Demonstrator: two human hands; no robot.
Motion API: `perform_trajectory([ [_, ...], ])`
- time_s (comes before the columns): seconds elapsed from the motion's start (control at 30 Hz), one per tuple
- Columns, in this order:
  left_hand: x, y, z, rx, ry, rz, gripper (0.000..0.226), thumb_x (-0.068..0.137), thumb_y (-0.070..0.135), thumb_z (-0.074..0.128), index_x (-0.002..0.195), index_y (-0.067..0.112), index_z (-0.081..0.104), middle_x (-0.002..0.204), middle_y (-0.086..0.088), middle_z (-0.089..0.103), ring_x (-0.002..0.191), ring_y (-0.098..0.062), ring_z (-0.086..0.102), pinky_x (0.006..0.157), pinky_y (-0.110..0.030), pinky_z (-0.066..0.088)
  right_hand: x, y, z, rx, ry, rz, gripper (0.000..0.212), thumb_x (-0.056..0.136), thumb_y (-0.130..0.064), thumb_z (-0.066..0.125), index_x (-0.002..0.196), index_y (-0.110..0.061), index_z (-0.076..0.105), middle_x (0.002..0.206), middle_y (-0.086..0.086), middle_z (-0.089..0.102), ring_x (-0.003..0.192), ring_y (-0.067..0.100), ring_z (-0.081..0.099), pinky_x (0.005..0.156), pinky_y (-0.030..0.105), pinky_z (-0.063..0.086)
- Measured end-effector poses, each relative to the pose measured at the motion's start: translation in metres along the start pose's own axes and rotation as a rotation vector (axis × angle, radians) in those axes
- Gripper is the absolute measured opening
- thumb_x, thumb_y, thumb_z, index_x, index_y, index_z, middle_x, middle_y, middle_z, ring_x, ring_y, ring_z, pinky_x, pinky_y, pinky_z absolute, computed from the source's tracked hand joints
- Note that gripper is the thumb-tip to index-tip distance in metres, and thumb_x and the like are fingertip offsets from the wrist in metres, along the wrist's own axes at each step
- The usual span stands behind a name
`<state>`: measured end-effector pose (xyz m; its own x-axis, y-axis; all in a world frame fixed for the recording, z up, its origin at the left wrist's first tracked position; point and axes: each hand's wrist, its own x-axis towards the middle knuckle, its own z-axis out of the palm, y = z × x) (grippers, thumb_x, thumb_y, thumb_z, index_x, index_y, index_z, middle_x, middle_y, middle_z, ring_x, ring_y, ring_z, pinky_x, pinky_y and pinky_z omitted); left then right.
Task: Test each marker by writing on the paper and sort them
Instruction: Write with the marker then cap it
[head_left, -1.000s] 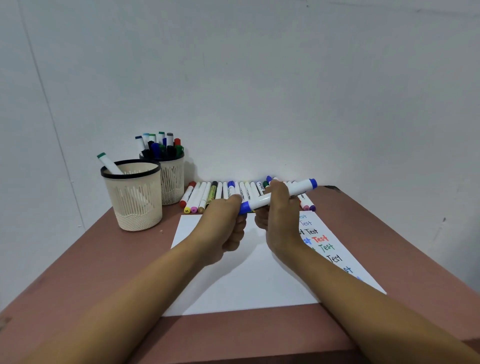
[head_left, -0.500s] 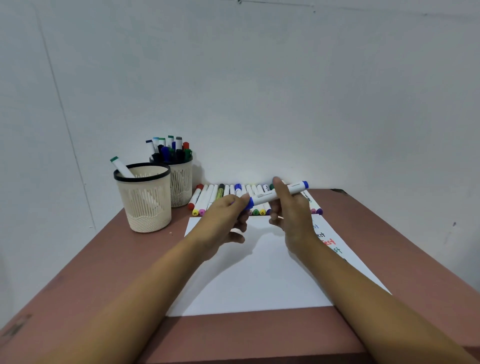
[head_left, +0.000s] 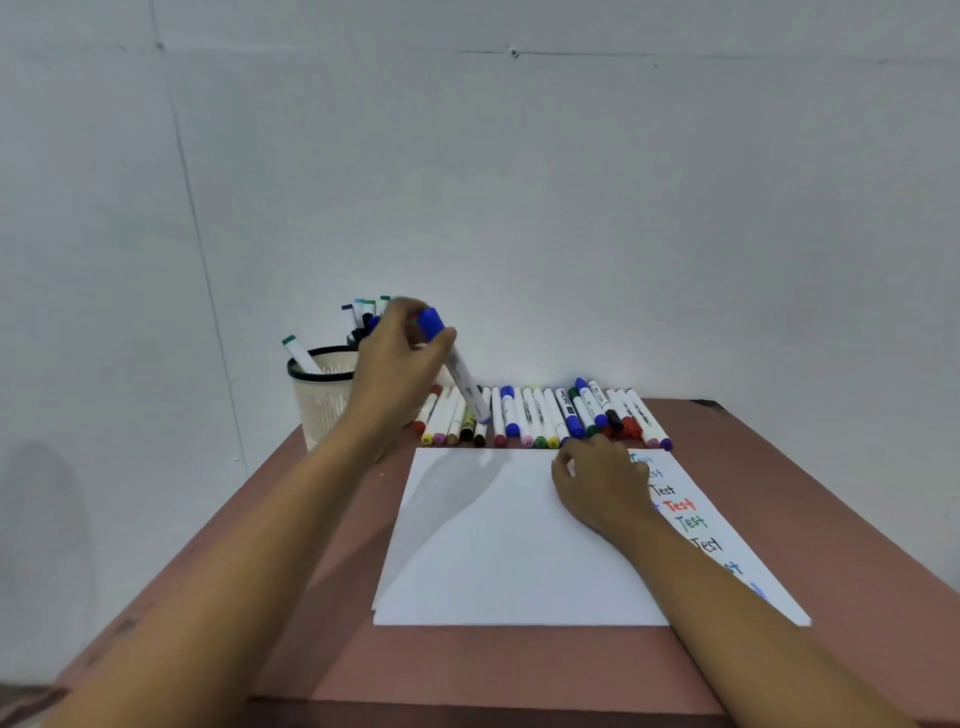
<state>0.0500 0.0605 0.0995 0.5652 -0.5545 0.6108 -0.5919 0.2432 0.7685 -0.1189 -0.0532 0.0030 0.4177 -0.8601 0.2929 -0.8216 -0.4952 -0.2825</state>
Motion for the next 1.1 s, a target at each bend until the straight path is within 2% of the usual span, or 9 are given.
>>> perform_trajectory([
  [0.2, 0.047, 0.010, -0.044, 0.197, 0.156, 0.067, 0.031, 0.091, 0.026, 0.058, 0.117, 0.012, 0.048, 0.098, -0.004, 0.057, 0.087, -0.023, 0.061, 0.058, -0.020, 0.046, -0.001, 0.001, 0.000, 0.008, 0.007, -0.012, 0.030, 0.099, -0.032, 0.037, 0.117, -0.020, 0.058, 0.121, 0.003, 0.052, 0.116, 0.023, 0.044, 0.096, 0.041, 0.034],
  [0.3, 0.063, 0.010, -0.062, 0.227, 0.205, 0.070, 0.030, 0.091, 0.024, 0.059, 0.116, 0.010, 0.049, 0.096, -0.008, 0.060, 0.085, -0.026, 0.063, 0.064, -0.024, 0.048, -0.002, 0.001, 0.001, -0.005, 0.010, -0.011, 0.029, 0.099, -0.032, 0.037, 0.117, -0.021, 0.057, 0.121, 0.002, 0.052, 0.116, 0.022, 0.044, 0.095, 0.040, 0.035],
  [0.4, 0.072, 0.008, -0.072, 0.274, 0.230, 0.064, 0.031, 0.091, 0.023, 0.058, 0.116, 0.008, 0.048, 0.096, -0.010, 0.060, 0.077, -0.025, 0.060, 0.058, -0.022, 0.044, -0.001, 0.002, 0.001, -0.018, 0.012, -0.011, 0.030, 0.099, -0.032, 0.037, 0.119, -0.021, 0.057, 0.123, 0.002, 0.052, 0.116, 0.022, 0.044, 0.095, 0.041, 0.035],
  [0.53, 0.066, -0.002, -0.071, 0.408, 0.190, 0.070, 0.035, 0.092, 0.021, 0.057, 0.123, 0.010, 0.042, 0.093, -0.009, 0.057, 0.073, -0.024, 0.054, 0.064, -0.030, 0.041, 0.000, 0.001, 0.001, -0.023, 0.009, -0.010, 0.031, 0.099, -0.032, 0.037, 0.120, -0.022, 0.057, 0.124, 0.001, 0.052, 0.117, 0.022, 0.044, 0.096, 0.041, 0.035],
  [0.63, 0.052, -0.023, -0.062, 0.556, 0.083, 0.089, 0.029, 0.093, 0.021, 0.056, 0.116, 0.014, 0.040, 0.092, -0.013, 0.059, 0.067, -0.028, 0.056, 0.060, -0.033, 0.042, 0.000, 0.002, 0.002, -0.021, 0.009, -0.013, 0.030, 0.099, -0.032, 0.037, 0.120, -0.022, 0.057, 0.124, 0.002, 0.052, 0.118, 0.021, 0.043, 0.096, 0.041, 0.035],
  [0.77, 0.037, -0.043, -0.052, 0.692, -0.046, 0.056, 0.023, 0.093, 0.024, 0.055, 0.109, 0.010, 0.044, 0.095, -0.016, 0.062, 0.077, -0.031, 0.058, 0.068, -0.040, 0.049, 0.000, 0.002, 0.002, -0.027, 0.007, -0.017, 0.030, 0.099, -0.032, 0.036, 0.120, -0.022, 0.056, 0.125, 0.002, 0.051, 0.117, 0.021, 0.044, 0.097, 0.040, 0.035],
  [0.9, 0.034, -0.048, -0.049, 0.686, -0.093, 0.098, 0.020, 0.093, 0.024, 0.056, 0.101, 0.005, 0.058, 0.103, -0.011, 0.063, 0.089, -0.021, 0.055, 0.074, -0.030, 0.043, 0.001, 0.003, 0.002, -0.032, 0.005, -0.017, 0.031, 0.099, -0.033, 0.036, 0.120, -0.021, 0.056, 0.125, 0.002, 0.051, 0.117, 0.022, 0.044, 0.096, 0.041, 0.035],
  [1.03, 0.023, -0.055, -0.050, 0.546, 0.125, 0.216, 0.026, 0.090, 0.022, 0.061, 0.108, 0.003, 0.060, 0.117, -0.015, 0.055, 0.111, -0.028, 0.049, 0.087, -0.024, 0.034, 0.001, 0.003, 0.001, -0.029, -0.003, -0.016, 0.031, 0.099, -0.032, 0.036, 0.120, -0.021, 0.056, 0.124, 0.003, 0.052, 0.117, 0.022, 0.044, 0.096, 0.042, 0.035],
  [1.1, 0.015, -0.063, -0.050, 0.515, 0.260, 0.200, 0.046, 0.086, 0.029, 0.067, 0.121, 0.002, 0.054, 0.127, -0.018, 0.047, 0.122, -0.033, 0.041, 0.100, -0.033, 0.034, 0.000, 0.003, 0.001, -0.021, -0.003, -0.015, 0.030, 0.099, -0.032, 0.037, 0.118, -0.022, 0.057, 0.124, 0.002, 0.052, 0.117, 0.022, 0.044, 0.096, 0.042, 0.035],
])
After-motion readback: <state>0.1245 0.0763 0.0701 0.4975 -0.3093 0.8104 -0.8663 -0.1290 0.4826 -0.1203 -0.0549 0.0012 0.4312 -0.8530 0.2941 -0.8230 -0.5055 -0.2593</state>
